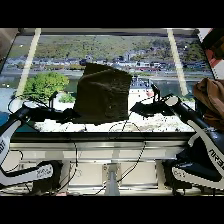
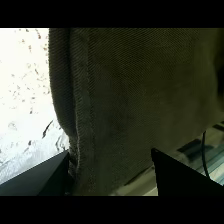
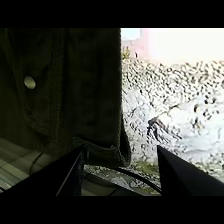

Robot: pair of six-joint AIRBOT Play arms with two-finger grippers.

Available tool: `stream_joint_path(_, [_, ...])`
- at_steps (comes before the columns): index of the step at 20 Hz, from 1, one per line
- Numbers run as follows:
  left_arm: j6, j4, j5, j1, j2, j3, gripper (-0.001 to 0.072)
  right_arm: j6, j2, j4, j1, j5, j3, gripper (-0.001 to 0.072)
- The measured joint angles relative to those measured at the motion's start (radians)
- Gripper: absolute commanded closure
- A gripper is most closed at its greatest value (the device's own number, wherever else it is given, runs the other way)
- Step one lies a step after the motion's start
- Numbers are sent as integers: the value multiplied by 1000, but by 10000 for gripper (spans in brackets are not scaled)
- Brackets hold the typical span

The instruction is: Fold the clothes and pants, and hang the long-sleeved shirts on hangers.

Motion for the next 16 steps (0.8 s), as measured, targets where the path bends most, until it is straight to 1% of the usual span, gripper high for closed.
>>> stream_joint_path(4, [22,-27,2,-1,0,0,108,22,-56,38,25,0,-1,192])
stream_joint_path(9, [28,-41,1,-1,0,0,108,80,-114,87,36,13,0,192])
stream_joint_path(14, [29,-46,-1,-1,0,0,108,104,-159,130,56,45,0,193])
stream_joint_path(15, [29,-47,-2,-1,0,0,108,105,-164,135,69,42,0,207])
stream_joint_path(16, [30,-48,-2,-1,0,0,108,105,-167,136,81,35,0,261])
